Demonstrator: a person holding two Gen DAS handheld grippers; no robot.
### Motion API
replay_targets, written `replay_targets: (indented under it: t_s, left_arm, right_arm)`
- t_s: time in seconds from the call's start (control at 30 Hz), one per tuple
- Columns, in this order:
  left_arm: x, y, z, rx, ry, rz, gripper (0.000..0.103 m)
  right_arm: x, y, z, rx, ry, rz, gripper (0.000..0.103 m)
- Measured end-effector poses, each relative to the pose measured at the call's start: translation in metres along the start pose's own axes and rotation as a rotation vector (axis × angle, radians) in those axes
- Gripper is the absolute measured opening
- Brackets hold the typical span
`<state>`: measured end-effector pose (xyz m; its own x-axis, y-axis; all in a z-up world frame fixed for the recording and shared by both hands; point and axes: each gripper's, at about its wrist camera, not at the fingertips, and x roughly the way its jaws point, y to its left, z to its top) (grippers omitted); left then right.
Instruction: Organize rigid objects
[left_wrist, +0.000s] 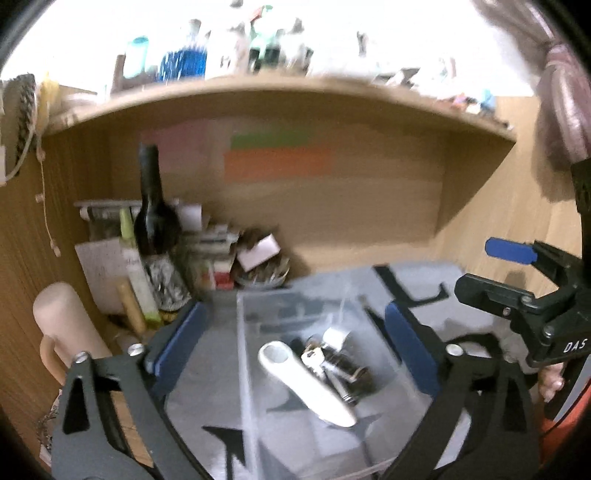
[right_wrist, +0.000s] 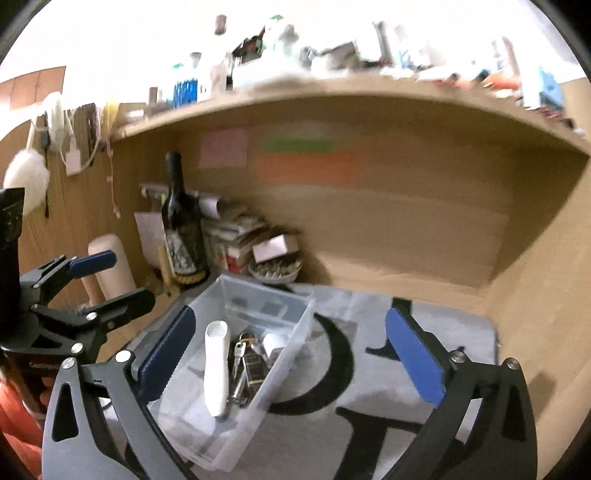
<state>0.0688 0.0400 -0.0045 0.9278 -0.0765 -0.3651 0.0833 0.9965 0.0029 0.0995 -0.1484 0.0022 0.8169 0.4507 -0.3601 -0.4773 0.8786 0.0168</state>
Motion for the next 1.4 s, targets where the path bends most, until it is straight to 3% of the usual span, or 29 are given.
replay_targets:
  t_s: [0.17, 0.4, 0.8, 1.4]
  left_arm:
    - [-0.022, -0.019, 0.001, 0.002, -0.067, 0.002, 0.103]
    - [-0.042, -0.026, -0.006, -0.045, -0.101, -0.017, 0.103]
    - [-0.064, -0.034, -0.008, -0.022, -0.160, -0.010, 0.103]
    - [-0.071, -0.038, -0.010, -0.018, -0.181, -0.026, 0.103]
  right_arm:
    - [-0.028, -0.002, -0.005, -0.001, -0.047, -0.032, 0.103]
    - [-0.054, -0.002, -0.012, 0.010, -0.096, -0.045, 0.103]
    - [-0.067, 0.000, -0.018, 0.010, -0.122, -0.054, 0.103]
    - [-0.069, 0.006, -0.020, -0.010, -0.127, -0.054, 0.103]
